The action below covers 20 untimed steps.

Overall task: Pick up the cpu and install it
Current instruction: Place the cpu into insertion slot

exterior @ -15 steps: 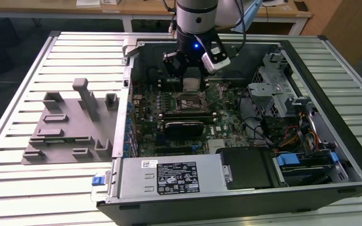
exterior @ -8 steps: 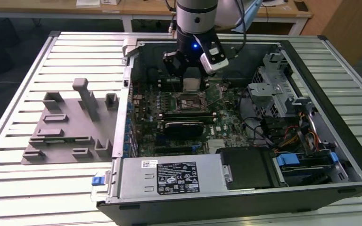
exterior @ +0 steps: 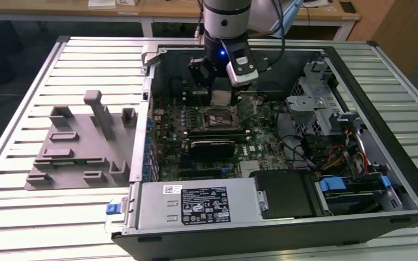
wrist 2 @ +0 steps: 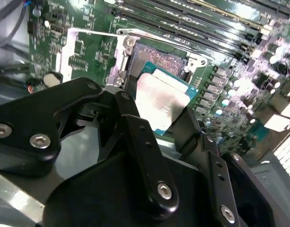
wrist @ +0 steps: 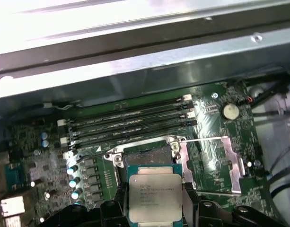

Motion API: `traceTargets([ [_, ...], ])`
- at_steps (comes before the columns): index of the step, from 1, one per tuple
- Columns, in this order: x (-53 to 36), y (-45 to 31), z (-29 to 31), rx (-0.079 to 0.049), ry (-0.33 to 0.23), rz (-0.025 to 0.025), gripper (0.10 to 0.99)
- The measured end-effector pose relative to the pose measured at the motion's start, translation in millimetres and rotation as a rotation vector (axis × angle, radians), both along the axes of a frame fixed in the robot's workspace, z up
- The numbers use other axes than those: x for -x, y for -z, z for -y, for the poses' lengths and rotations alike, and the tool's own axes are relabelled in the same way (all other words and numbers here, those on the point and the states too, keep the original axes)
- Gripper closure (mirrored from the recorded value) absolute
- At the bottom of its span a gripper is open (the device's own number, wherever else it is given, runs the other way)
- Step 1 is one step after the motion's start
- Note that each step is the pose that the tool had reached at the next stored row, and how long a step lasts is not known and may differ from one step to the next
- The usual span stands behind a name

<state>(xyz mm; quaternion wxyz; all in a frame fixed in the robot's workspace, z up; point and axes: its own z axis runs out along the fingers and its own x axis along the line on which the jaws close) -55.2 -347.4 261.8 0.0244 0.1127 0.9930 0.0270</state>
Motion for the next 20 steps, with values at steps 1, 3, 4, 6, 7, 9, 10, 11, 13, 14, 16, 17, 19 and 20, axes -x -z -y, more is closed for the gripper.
traceTargets([
  [1, 0.0, 0.0, 0.0, 0.000, 0.018, 0.0000, 0.545],
  [3, 0.0, 0.1, 0.0, 0.000, 0.054, 0.0000, 0.545],
  [4, 0.0, 0.1, 0.0, 0.000, 0.072, 0.0000, 0.545],
  [6, 0.0, 0.2, 0.0, 0.000, 0.109, 0.0000, 0.545],
  [7, 0.0, 0.2, 0.0, 0.000, 0.127, 0.0000, 0.545],
  [9, 0.0, 0.3, 0.0, 0.000, 0.163, 0.0000, 0.545],
  [10, 0.0, 0.3, 0.0, 0.000, 0.182, 0.0000, 0.545],
  [11, 0.0, 0.3, 0.0, 0.000, 0.199, 0.0000, 0.545],
  [13, 0.0, 0.4, 0.0, 0.000, 0.235, 0.0000, 0.545],
  [14, 0.0, 0.5, 0.0, 0.000, 0.255, 0.0000, 0.545],
  [16, 0.0, 0.7, 0.0, 0.000, 0.290, 0.0000, 0.545],
  [17, 0.0, 0.7, 0.0, 0.000, 0.309, 0.0000, 0.545],
  [19, 0.0, 1.0, 0.0, 0.000, 0.344, 0.0000, 0.545],
  [20, 0.0, 1.1, 0.0, 0.000, 0.364, 0.0000, 0.545],
])
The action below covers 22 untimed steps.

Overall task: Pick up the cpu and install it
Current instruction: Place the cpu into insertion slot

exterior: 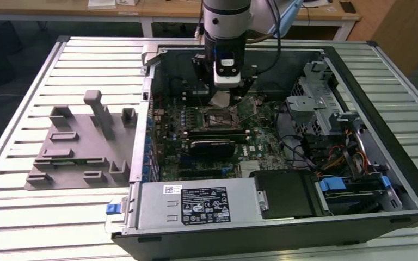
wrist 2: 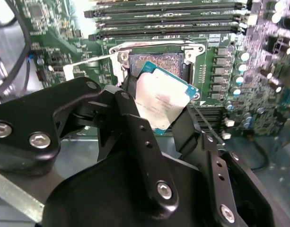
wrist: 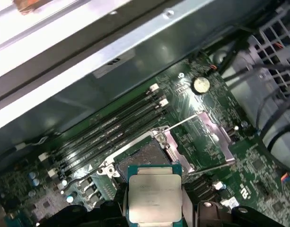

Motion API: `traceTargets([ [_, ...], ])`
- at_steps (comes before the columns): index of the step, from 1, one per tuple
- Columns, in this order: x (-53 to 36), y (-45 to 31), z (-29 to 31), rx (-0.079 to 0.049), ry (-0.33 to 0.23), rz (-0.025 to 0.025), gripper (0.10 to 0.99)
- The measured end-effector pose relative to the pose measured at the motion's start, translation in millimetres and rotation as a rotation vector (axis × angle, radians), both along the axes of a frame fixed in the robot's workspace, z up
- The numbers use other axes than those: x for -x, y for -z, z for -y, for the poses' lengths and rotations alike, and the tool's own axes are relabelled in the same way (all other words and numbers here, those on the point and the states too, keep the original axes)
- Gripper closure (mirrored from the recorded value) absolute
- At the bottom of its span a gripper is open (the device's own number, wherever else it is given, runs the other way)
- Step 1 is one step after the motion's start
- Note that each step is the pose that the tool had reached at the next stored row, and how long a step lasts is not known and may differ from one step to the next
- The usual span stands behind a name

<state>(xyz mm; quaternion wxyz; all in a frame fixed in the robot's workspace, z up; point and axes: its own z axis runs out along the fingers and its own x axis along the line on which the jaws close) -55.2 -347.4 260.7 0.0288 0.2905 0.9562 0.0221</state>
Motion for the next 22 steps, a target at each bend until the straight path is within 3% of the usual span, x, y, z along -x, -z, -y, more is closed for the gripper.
traceTargets([
  [22, 0.0, 2.2, 0.0, 0.000, 0.419, 0.0000, 0.545],
])
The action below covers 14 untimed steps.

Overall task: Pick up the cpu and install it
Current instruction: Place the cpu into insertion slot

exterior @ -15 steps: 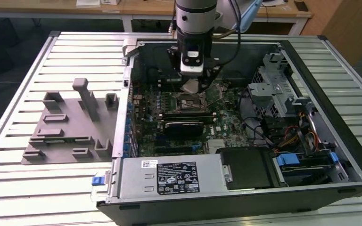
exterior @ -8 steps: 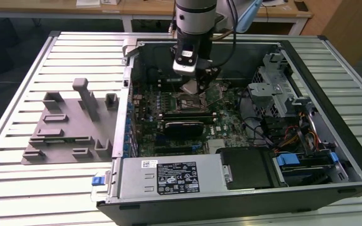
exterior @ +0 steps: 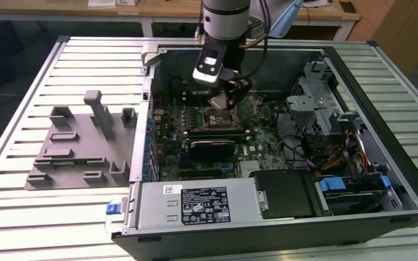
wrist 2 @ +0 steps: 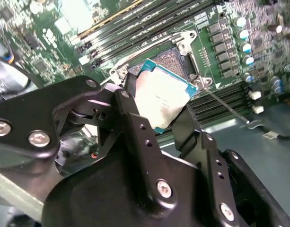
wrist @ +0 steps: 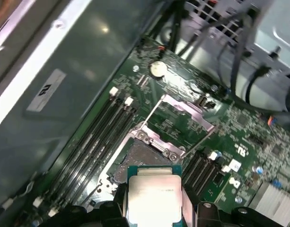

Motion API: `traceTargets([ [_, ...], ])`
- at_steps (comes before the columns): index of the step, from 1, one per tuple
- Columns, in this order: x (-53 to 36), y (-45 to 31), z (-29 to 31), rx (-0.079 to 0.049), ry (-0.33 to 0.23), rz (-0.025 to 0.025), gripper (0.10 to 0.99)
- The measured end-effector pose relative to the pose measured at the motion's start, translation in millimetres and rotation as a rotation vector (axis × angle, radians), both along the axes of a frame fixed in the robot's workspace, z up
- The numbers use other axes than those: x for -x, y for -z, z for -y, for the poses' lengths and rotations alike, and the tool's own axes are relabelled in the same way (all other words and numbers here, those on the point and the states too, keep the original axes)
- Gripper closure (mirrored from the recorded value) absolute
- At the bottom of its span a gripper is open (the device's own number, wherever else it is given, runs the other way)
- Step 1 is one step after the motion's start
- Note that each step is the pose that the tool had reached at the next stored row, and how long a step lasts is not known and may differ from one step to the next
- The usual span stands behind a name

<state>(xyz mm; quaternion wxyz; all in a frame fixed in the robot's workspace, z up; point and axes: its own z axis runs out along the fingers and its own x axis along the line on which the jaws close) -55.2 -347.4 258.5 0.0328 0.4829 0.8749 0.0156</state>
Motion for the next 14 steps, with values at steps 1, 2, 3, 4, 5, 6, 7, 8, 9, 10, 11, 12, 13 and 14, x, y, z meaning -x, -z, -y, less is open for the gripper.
traceTargets([
  [1, 0.0, 0.1, 0.0, 0.000, 0.018, 0.0000, 0.545],
  [2, 0.0, 0.2, 0.0, 0.000, 0.036, 0.0000, 0.545],
  [3, 0.0, 0.3, 0.0, 0.000, 0.054, 0.0000, 0.545],
  [4, 0.0, 0.4, 0.0, 0.000, 0.073, 0.0000, 0.545],
  [5, 0.0, 0.5, 0.0, 0.000, 0.090, -0.0001, 0.545],
  [6, 0.0, 0.6, 0.0, 0.000, 0.109, -0.0001, 0.545],
  [7, 0.0, 0.7, 0.0, 0.000, 0.127, 0.0000, 0.545],
  [8, 0.0, 0.8, 0.0, 0.000, 0.145, -0.0001, 0.545],
  [9, 0.0, 0.8, 0.0, 0.000, 0.163, 0.0000, 0.545],
  [10, 0.0, 0.9, 0.0, 0.000, 0.181, -0.0001, 0.545],
  [11, 0.0, 1.1, 0.0, 0.000, 0.199, 0.0000, 0.545],
  [12, 0.0, 1.1, 0.0, 0.000, 0.217, 0.0000, 0.545],
  [13, 0.0, 1.2, 0.0, 0.000, 0.237, -0.0001, 0.545],
  [14, 0.0, 1.3, 0.0, 0.000, 0.255, 0.0000, 0.545],
])
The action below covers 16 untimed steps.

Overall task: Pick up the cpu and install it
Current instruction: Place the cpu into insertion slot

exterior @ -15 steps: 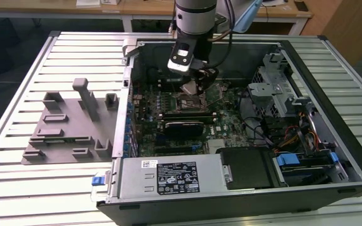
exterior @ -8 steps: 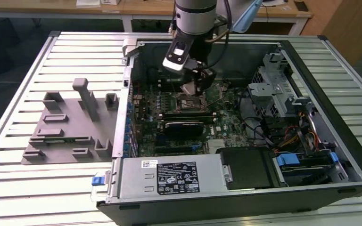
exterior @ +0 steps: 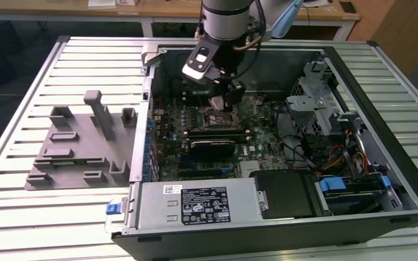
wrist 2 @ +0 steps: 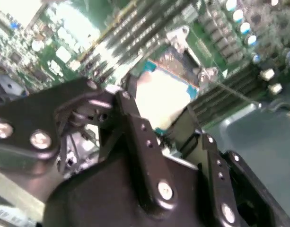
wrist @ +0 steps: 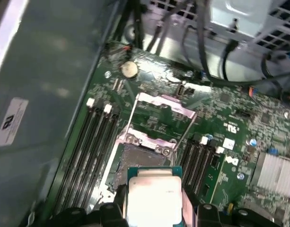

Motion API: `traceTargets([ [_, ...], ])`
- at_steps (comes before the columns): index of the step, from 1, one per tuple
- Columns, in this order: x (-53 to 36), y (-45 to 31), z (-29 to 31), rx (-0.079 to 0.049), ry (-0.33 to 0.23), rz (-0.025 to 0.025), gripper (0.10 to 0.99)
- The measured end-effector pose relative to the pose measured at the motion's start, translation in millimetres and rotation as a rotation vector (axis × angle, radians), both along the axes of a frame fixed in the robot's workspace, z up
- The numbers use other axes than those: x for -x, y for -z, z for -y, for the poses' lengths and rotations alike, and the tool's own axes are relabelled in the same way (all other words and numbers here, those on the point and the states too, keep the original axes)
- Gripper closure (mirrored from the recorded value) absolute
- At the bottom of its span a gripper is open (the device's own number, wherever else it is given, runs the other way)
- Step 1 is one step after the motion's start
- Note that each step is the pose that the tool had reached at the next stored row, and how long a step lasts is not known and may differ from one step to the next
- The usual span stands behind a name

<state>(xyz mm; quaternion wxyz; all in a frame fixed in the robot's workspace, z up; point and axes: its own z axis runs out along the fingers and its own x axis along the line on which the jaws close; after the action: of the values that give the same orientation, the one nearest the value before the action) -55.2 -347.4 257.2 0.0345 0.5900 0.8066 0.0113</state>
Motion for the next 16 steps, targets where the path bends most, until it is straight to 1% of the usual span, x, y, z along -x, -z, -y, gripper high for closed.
traceTargets([
  [16, 0.0, 1.8, 0.0, 0.000, 0.291, 0.0001, 0.545],
])
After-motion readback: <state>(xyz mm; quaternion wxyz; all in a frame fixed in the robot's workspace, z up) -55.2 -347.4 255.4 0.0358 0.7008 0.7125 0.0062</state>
